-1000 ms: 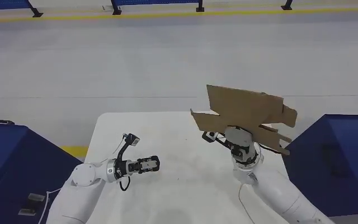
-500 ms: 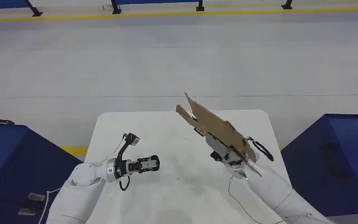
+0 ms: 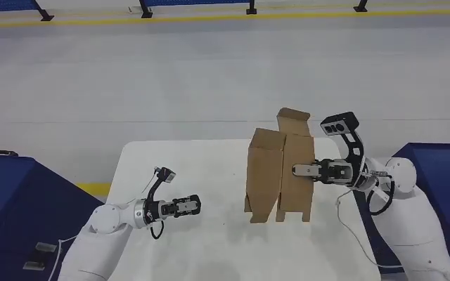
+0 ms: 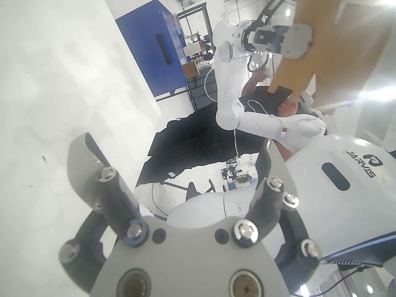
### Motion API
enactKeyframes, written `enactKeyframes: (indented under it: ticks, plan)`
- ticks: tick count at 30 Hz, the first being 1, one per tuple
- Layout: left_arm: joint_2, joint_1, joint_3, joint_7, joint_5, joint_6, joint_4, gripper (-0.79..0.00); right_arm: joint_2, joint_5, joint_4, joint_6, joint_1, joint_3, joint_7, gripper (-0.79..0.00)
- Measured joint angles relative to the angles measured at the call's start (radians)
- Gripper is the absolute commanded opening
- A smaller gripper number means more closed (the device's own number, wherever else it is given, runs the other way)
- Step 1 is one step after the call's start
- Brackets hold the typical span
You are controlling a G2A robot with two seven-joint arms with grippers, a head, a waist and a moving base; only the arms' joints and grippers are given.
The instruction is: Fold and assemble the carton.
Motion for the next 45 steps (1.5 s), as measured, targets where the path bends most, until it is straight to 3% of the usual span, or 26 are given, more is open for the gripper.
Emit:
enactKeyframes:
  ticks: [8,14,20,21,23,24,31,33,37,45]
  plan:
    - [-0.001,0.004,-0.001,0.015,-0.016,0.014,-0.005,0.0,0.0,0.027,0.002,0.003,-0.004,-0.01,-0.008,-0.785]
    - [0.003,0.003,-0.066,0.072,-0.192,0.077,-0.03,0.0,0.003,-0.146,0.076,0.081,-0.007,-0.058,-0.015,-0.785]
    - [0.008,0.028,-0.071,0.074,-0.183,0.121,-0.109,0.0,-0.006,-0.244,0.132,0.078,0.02,-0.139,-0.019,-0.785]
    - [0.008,0.032,-0.067,0.081,-0.176,0.129,-0.122,-0.018,-0.008,-0.26,0.136,0.073,0.025,-0.152,-0.025,-0.785]
    - [0.007,0.038,-0.056,0.101,-0.153,0.147,-0.149,-0.197,-0.013,-0.284,0.14,0.066,0.034,-0.183,-0.04,-0.785]
    - [0.006,0.04,-0.049,0.109,-0.148,0.156,-0.159,-0.388,-0.016,-0.288,0.14,0.065,0.037,-0.197,-0.043,-0.785]
    - [-0.005,0.029,0.034,0.15,-0.084,0.174,-0.181,-0.449,-0.034,-0.294,0.144,0.06,0.065,-0.289,-0.049,-0.785]
    - [-0.006,0.025,0.041,0.149,-0.081,0.174,-0.182,-0.511,-0.037,-0.294,0.146,0.06,0.07,-0.299,-0.052,-0.785]
    - [-0.006,0.024,0.044,0.143,-0.085,0.168,-0.178,-0.785,-0.041,-0.296,0.152,0.056,0.078,-0.314,-0.061,-0.785]
    - [-0.003,0.04,0.034,0.073,-0.161,0.148,-0.184,-0.785,-0.047,-0.302,0.161,0.048,0.083,-0.33,-0.093,-0.785]
